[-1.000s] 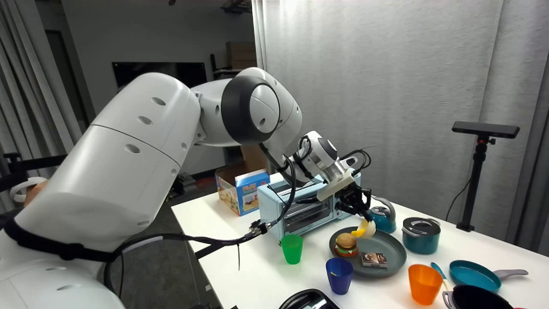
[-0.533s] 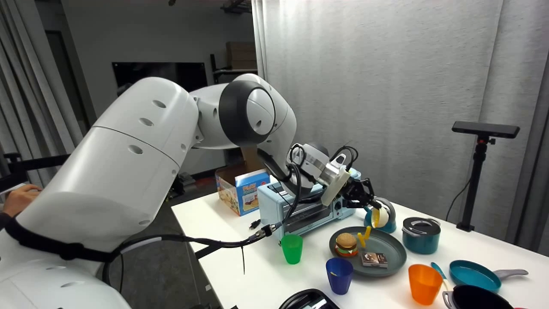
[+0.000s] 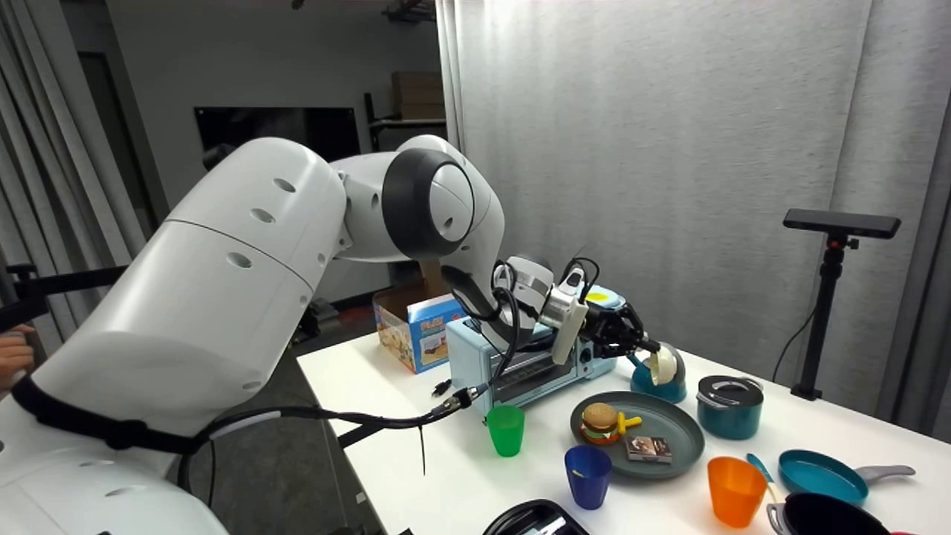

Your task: Pour the contents of the bowl and the blue cup onto the plate

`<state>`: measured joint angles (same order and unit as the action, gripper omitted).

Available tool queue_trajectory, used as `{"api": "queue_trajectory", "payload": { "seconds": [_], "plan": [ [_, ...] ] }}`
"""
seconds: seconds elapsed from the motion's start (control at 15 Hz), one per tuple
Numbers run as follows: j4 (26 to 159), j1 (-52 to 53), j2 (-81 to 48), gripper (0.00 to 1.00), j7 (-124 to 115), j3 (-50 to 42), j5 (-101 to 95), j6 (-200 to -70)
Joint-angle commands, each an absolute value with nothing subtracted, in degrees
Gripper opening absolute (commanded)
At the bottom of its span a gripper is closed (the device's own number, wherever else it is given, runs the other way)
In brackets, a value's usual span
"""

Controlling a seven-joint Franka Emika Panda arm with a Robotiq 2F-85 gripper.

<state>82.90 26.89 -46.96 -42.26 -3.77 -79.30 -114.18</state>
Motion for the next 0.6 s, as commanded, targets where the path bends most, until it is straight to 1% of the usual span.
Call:
{"api": "queue_trajectory", "payload": {
  "seconds": [0.0,0.27,0.53],
  "plan": [
    [82.9,26.1,-47.4,0.01,-50.2,-1.4,-83.1,-109.5],
    [82.7,23.8,-47.8,0.01,-54.3,2.6,-77.7,-106.7],
    [82.1,23.3,-48.6,0.01,-63.6,4.1,-73.0,-105.1]
  ]
}}
